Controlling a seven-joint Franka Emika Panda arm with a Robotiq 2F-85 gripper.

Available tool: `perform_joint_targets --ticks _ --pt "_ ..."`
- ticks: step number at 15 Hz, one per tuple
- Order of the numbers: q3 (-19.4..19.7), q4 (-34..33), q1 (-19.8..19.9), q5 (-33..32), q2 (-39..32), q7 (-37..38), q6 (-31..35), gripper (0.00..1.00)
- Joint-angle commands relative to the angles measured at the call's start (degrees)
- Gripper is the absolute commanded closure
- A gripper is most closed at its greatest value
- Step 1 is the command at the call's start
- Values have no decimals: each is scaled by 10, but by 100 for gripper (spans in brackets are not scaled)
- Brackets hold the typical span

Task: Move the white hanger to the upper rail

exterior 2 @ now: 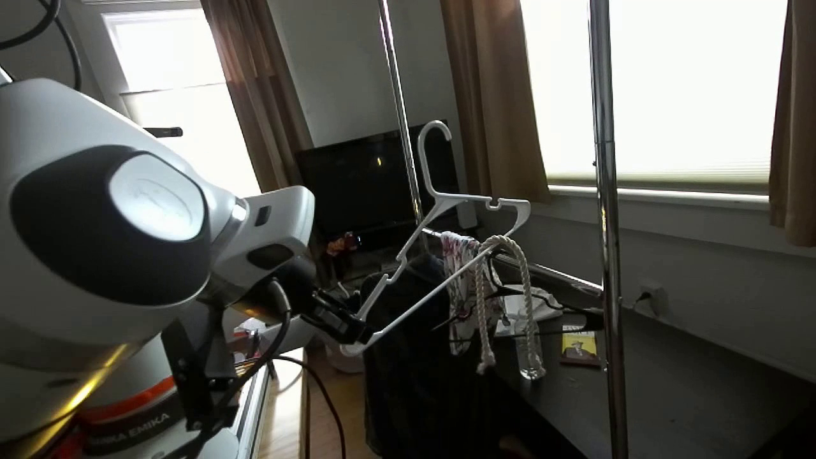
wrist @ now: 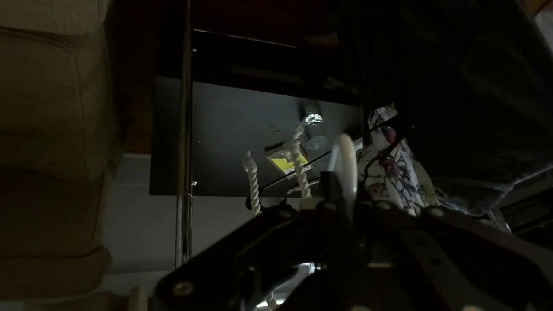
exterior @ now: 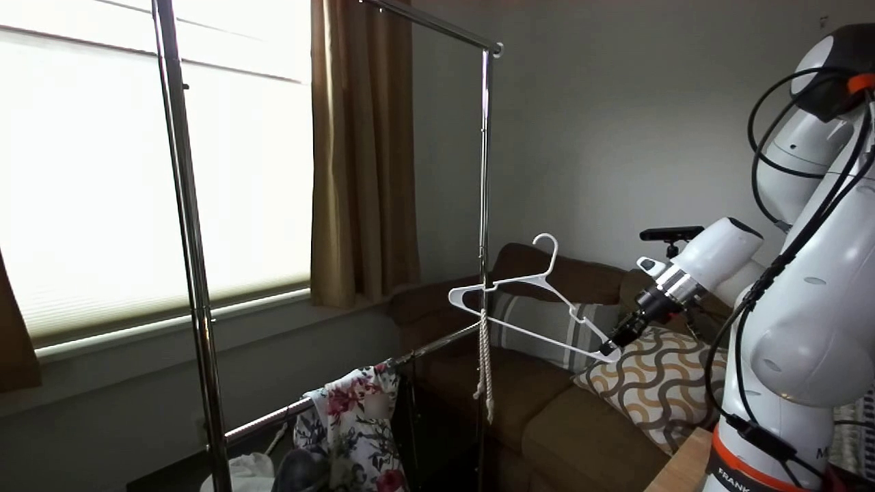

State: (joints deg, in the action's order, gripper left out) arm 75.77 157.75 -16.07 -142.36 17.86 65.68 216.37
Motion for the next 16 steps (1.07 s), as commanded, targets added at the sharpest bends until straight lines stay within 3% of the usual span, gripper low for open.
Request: perform_joint_targets --ticks 1,4,7,8,10,11,14,15,16 --pt "-49 -1 -10 1 26 118 -29 98" --pt "-120 -4 15 -19 53 210 -29 98" --pt "-218 15 81 -46 102 296 -34 98" --pt "-259 5 106 -14 86 294 -16 98" --pt "-314 -6 125 -38 119 351 -38 98" --pt "-329 5 182 63 35 213 8 93" --pt "-364 0 199 62 61 240 -1 93" --pt "-364 0 199 63 64 240 -2 98" --pt "-393 6 217 81 77 246 -1 98"
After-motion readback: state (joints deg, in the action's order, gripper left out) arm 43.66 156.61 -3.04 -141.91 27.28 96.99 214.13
